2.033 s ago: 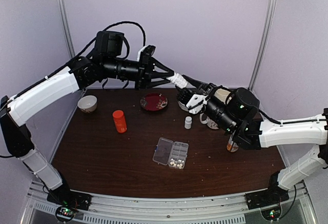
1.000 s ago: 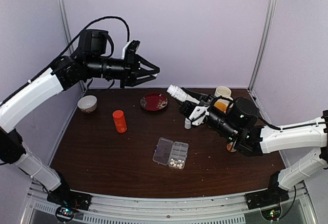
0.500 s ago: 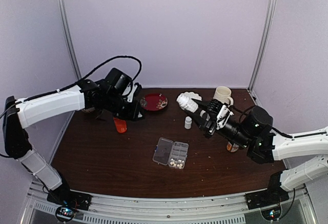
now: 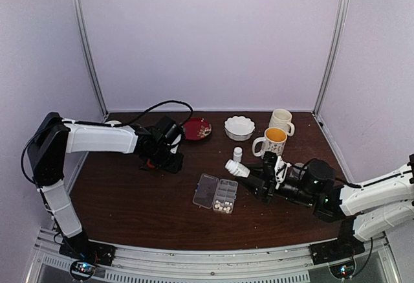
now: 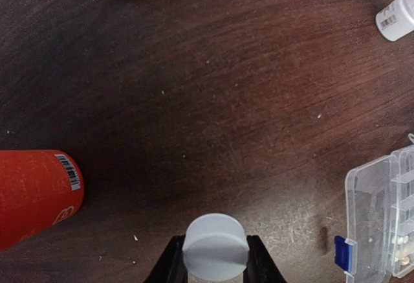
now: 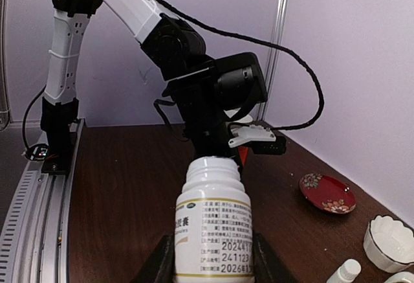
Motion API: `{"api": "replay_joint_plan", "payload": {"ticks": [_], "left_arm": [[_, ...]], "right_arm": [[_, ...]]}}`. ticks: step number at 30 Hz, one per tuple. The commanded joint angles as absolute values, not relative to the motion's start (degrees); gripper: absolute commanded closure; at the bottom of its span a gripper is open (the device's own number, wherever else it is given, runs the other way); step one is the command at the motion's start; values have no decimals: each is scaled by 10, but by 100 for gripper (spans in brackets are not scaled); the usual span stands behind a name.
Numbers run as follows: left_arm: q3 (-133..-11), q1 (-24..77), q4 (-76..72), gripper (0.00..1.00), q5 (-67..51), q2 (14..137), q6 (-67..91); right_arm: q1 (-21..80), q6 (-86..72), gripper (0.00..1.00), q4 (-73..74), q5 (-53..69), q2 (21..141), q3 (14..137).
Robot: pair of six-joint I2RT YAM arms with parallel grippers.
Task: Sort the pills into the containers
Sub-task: Place the lid of the pill bottle at the center of the board.
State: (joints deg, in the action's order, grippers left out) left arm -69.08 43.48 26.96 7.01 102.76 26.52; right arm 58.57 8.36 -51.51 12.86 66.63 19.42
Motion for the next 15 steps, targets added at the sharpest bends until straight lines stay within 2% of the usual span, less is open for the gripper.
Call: {"api": "replay_joint_plan", "payload": {"ticks": [1,5,11,15], "left_arm": [[-675,432,217,87,93,1054,250],[-668,431,202,83,90,1073,255],[-655,431,184,54,92,1077,261],[-653,432,190,32,91,1075,263]], "right_arm": [[583,31,100,-576,126,711,163],[580,10,100,-628,137,753,148],[554,-30,100,-678,181,818,145],[520,-75,100,-656,223,848,163]]}}
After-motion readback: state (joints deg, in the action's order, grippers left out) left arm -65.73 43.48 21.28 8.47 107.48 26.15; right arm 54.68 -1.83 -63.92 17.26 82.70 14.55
